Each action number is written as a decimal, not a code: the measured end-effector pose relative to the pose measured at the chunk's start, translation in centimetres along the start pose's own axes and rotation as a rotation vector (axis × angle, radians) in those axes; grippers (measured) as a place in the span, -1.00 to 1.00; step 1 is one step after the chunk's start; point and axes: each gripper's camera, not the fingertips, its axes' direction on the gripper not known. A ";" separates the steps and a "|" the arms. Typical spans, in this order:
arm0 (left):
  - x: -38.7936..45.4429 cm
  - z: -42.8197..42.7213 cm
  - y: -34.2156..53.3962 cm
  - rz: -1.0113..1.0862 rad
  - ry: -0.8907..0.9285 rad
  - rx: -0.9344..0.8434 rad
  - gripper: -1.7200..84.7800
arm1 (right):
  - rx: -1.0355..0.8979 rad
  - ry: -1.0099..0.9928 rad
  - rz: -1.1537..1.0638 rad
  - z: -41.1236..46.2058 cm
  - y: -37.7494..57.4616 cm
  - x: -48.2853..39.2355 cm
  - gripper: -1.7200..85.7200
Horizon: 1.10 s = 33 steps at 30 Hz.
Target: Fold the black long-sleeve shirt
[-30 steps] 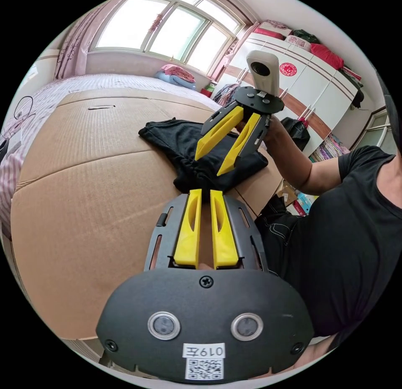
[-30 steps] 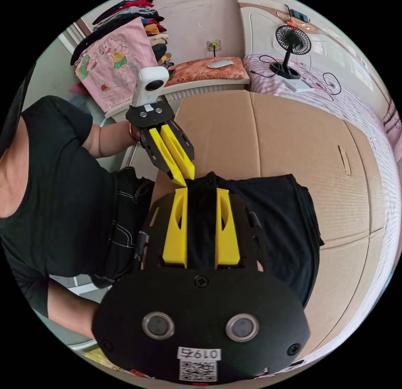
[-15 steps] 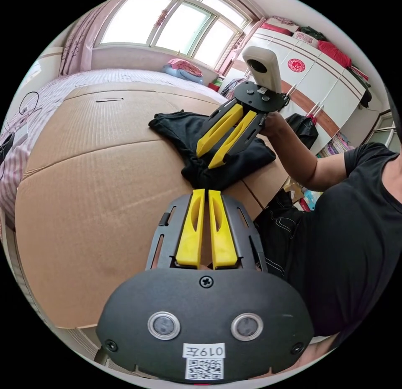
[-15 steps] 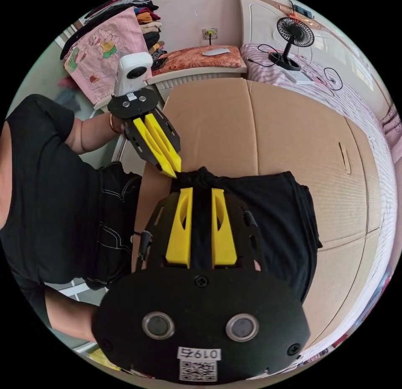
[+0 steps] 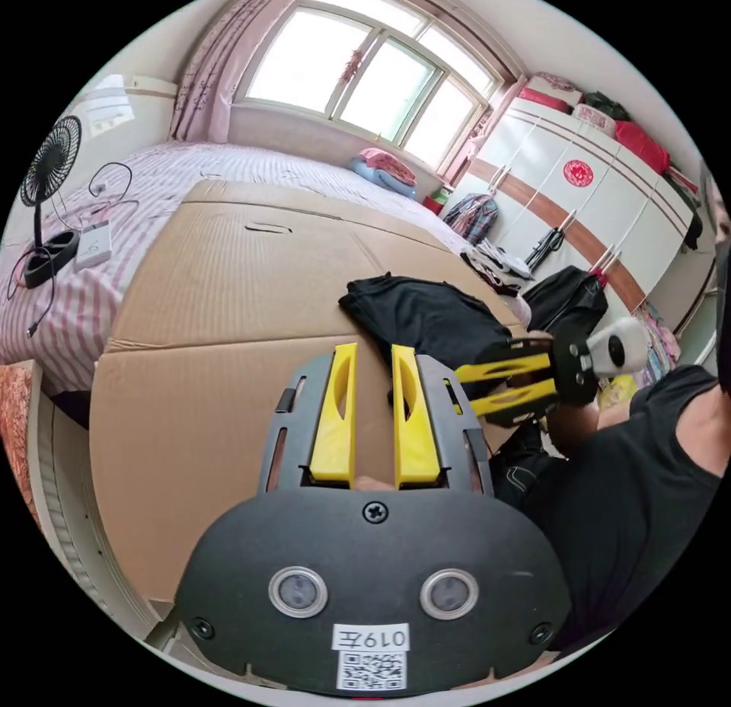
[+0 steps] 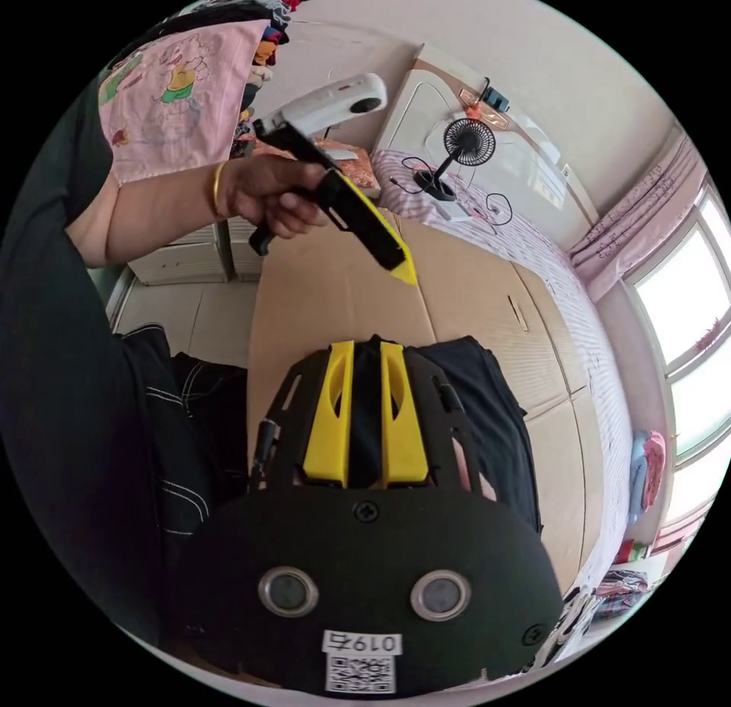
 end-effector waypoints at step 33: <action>-5.4 20.6 -16.6 -0.254 0.099 -0.233 -0.94 | -0.050 -0.020 0.097 -3.3 -0.6 -16.6 -0.80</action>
